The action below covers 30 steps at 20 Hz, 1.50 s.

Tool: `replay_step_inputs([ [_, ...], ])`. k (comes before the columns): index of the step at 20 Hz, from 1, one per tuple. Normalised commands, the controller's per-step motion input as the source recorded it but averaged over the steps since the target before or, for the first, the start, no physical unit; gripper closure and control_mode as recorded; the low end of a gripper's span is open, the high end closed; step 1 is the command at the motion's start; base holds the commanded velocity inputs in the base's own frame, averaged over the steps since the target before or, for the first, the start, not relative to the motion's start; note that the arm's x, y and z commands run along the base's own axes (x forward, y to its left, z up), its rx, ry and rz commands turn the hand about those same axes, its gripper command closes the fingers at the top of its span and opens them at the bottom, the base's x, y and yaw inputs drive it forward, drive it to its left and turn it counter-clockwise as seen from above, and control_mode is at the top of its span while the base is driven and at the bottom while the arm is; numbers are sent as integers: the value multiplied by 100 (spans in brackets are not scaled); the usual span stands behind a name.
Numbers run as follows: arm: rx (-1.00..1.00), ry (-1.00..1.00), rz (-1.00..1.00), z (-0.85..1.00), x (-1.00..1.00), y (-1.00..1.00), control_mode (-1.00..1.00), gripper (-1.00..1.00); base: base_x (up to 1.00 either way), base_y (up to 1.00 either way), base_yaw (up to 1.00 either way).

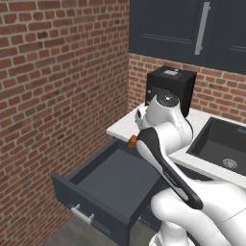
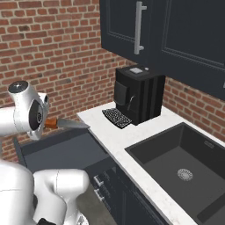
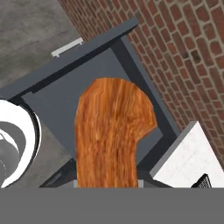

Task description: Pick up the knife from the drawer and place it on the cutting board. Then place the meat from the plate to the cutting board.

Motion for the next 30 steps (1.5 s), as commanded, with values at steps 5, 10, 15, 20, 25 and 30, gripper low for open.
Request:
replay_step_inputs([
  [5, 0, -6, -4, 0, -29, 0, -100, 100, 0, 0, 0],
  [10, 0, -12, -25, 0, -80, -2, -100, 100, 0, 0, 0],
  [15, 0, -7, -33, 0, -52, 0, -100, 100, 0, 0, 0],
  [20, 0, 0, -13, 0, -4, 0, 100, 100, 0, -1, -19],
  [25, 0, 0, 0, 0, 0, 0, 100, 100, 0, -44, -28],
  [30, 0, 0, 0, 0, 0, 0, 100, 100, -17, -75, -27],
])
